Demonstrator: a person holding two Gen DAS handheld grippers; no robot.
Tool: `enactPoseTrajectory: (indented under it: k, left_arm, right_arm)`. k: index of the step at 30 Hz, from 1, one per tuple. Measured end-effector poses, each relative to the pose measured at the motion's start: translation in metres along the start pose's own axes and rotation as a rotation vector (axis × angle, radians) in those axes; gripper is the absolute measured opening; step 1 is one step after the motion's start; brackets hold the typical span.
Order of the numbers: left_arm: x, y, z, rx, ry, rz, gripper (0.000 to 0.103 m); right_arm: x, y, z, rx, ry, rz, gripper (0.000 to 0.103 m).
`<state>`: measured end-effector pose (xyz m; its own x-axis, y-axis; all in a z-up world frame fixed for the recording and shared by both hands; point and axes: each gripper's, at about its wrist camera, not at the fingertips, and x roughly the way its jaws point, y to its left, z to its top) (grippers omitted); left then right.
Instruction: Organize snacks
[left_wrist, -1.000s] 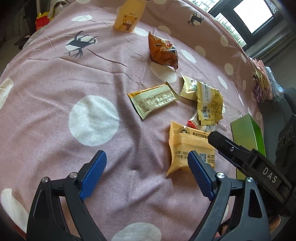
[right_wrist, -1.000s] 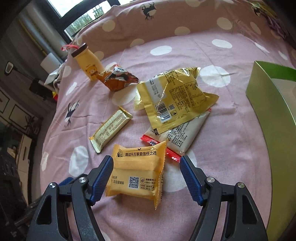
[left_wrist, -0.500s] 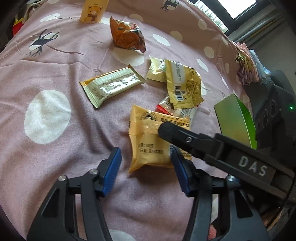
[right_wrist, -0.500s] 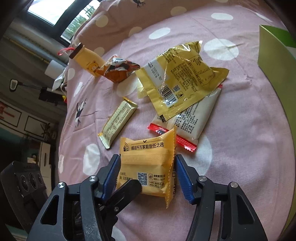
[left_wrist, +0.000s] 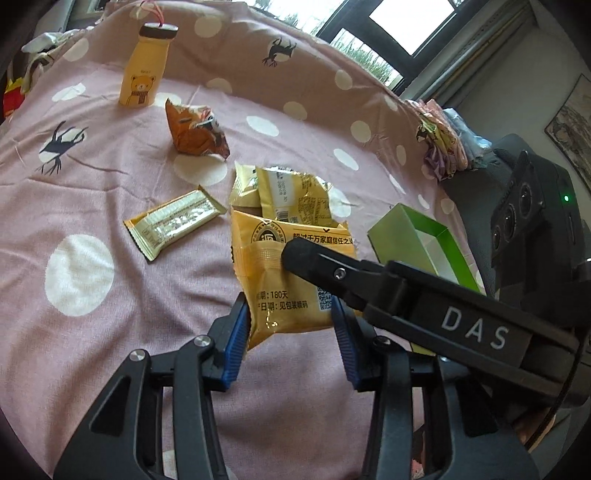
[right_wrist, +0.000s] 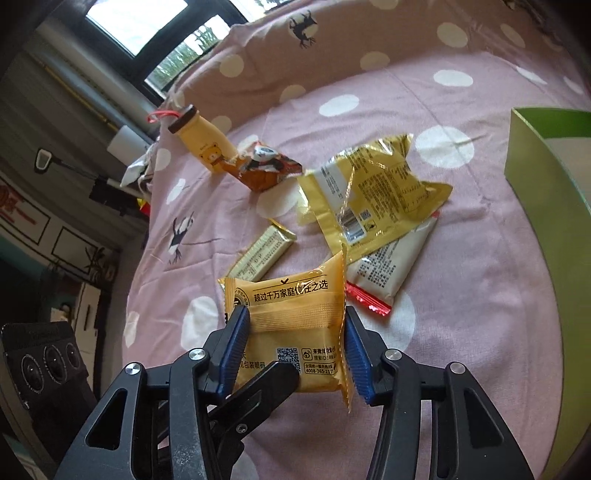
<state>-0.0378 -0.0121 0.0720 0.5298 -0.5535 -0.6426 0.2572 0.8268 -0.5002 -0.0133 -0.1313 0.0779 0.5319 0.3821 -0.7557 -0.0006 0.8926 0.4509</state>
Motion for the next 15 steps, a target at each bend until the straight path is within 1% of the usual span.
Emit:
enactPoseTrajectory:
  k: [8, 11, 15]
  left_arm:
    - [-0.025, -0.015, 0.0, 0.063, -0.125, -0.051, 0.043]
    - [-0.032, -0.018, 0.0, 0.081, -0.157, -0.058, 0.043]
    - [-0.037, -0.021, 0.0, 0.089, -0.182, -0.073, 0.043]
  right_arm:
    - [-0.04, 0.021, -0.002, -0.073, -0.141, -0.008, 0.053]
    - [-0.05, 0.025, -0.002, -0.089, -0.173, -0.01, 0.053]
    - [-0.06, 0.03, -0.004, -0.103, -0.206, -0.012, 0.053]
